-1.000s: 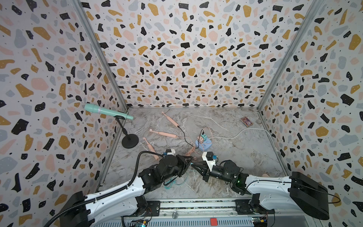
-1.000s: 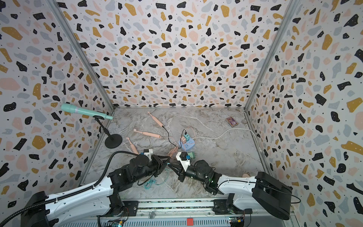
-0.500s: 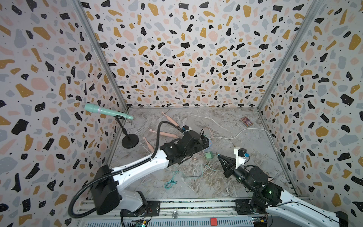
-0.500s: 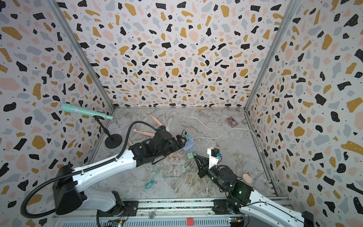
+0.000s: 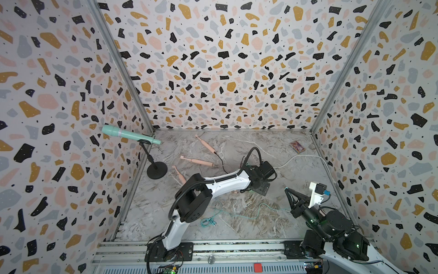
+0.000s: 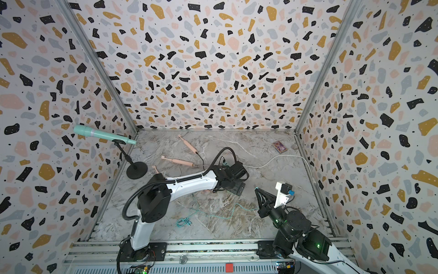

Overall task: Charge the electric toothbrush
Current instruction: Pick up the charging cable from the center of the board, then pick up the plug from the center of the board.

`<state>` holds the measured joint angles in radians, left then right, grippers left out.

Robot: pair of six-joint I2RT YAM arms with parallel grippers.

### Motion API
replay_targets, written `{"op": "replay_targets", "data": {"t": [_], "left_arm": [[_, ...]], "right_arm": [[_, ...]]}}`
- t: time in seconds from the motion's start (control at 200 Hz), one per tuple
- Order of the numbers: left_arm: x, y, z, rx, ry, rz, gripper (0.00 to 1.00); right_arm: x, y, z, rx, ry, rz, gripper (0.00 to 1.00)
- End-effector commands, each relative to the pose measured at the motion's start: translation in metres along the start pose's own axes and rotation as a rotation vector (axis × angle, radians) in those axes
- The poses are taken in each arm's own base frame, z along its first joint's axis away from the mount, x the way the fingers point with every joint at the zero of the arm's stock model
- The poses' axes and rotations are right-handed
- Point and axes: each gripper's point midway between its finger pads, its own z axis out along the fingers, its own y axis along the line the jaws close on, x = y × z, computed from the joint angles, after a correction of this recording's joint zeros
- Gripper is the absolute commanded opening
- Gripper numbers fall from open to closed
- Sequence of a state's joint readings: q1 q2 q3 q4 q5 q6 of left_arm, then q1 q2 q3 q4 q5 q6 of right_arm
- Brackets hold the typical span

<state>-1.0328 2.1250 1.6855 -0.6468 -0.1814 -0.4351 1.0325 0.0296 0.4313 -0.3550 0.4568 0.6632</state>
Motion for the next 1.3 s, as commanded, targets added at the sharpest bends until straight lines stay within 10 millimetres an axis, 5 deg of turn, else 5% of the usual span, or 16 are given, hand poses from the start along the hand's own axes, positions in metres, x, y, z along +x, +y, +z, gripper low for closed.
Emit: {"op": "replay_targets", "data": {"t": [0.0,0.375,0.646,0.861,0.941,1.066,1.297], "left_arm": [[0.001,0.010,0.006,-0.059,0.035,0.134,0.94],[0.002,0.007,0.027,-0.067,0.067,0.164,0.89],[0.018,0.007,0.034,-0.054,0.120,0.170,0.62],[0.023,-0.003,0.030,0.005,0.145,0.104,0.53],[0.021,-0.014,0.022,0.063,0.147,0.028,0.55],[0.014,-0.020,0.009,0.125,0.137,-0.129,0.73],[0.000,0.016,0.014,0.058,0.130,-0.349,0.82]], "right_arm": [[0.000,0.001,-0.003,-0.009,0.003,-0.021,0.00],[0.001,0.002,-0.002,-0.024,-0.002,-0.024,0.00],[-0.001,0.002,-0.003,-0.022,-0.011,-0.024,0.00],[-0.001,0.003,-0.003,-0.029,-0.010,-0.023,0.00],[-0.001,0.003,-0.004,-0.031,-0.008,-0.023,0.00],[0.000,0.003,-0.003,-0.030,-0.007,-0.022,0.00],[-0.001,0.003,-0.003,-0.031,-0.010,-0.023,0.00]]}}
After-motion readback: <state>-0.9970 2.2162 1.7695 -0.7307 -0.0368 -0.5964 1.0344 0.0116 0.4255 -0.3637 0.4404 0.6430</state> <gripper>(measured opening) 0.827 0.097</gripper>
